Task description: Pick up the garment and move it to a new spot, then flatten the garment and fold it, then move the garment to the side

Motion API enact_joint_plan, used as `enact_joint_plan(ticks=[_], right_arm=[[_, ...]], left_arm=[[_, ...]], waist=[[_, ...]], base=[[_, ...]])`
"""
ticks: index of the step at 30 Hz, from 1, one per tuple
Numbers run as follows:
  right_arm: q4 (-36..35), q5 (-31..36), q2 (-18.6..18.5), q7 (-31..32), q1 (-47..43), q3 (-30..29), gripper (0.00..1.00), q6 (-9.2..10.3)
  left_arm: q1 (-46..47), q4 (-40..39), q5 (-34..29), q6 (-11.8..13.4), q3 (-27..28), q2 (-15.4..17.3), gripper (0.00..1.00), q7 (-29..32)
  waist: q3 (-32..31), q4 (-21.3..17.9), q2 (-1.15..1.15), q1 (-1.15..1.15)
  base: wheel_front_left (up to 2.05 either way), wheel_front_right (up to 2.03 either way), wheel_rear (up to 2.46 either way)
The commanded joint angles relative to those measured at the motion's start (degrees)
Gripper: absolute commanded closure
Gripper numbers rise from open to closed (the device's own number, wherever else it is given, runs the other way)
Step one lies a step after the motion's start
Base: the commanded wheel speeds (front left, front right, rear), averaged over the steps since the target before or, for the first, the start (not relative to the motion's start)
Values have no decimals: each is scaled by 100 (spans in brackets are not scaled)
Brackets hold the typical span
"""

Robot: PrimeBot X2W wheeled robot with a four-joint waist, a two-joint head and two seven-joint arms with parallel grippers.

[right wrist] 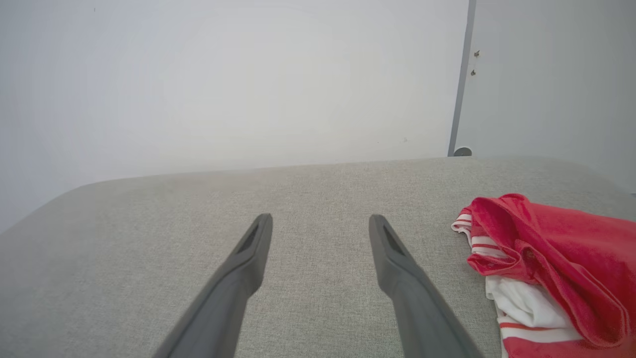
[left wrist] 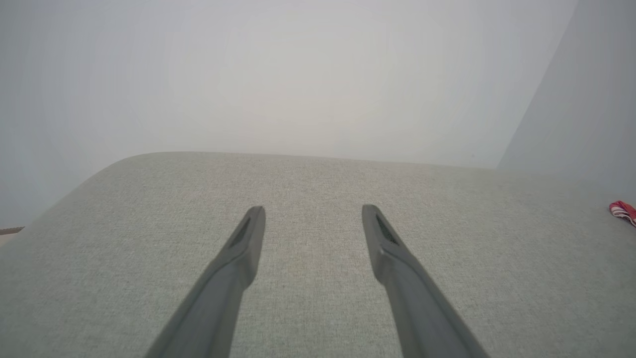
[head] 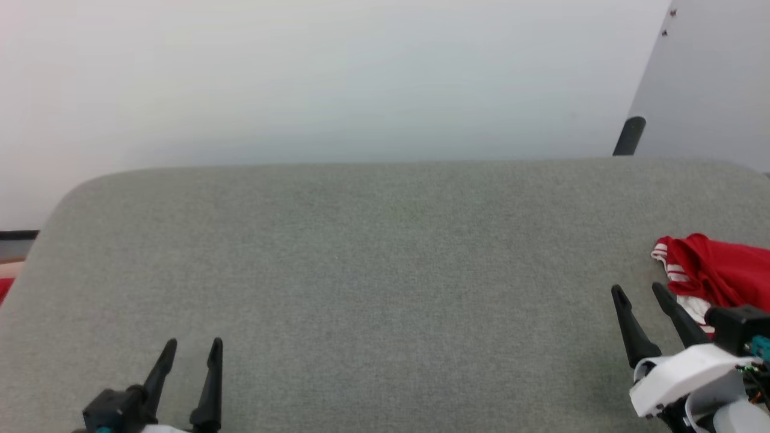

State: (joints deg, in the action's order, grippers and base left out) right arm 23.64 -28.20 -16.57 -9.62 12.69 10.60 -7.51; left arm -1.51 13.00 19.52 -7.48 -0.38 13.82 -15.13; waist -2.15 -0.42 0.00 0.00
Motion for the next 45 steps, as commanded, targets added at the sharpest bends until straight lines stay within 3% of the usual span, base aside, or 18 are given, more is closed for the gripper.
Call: enact_joint_plan(ticks=[1,22,45], right_arm=[[-80,4,25,-22,-105,-61,0,4],[-2033,481,581,554,-1832,-1198,0,4],[-2363,613,788,739,-1946,-1289,0,4]], left_arm=[[-91,-35,-70,0,17,-21,0,9],[-835,-927,-226,0,158,-164,0,9],[-767,-991,-156,0,121,-131,0,9]], waist=[[-136,98,0,0],[-144,162,0,0],[-103,102,0,0]], base=[[0,0,0],[0,0,0],[0,0,0]])
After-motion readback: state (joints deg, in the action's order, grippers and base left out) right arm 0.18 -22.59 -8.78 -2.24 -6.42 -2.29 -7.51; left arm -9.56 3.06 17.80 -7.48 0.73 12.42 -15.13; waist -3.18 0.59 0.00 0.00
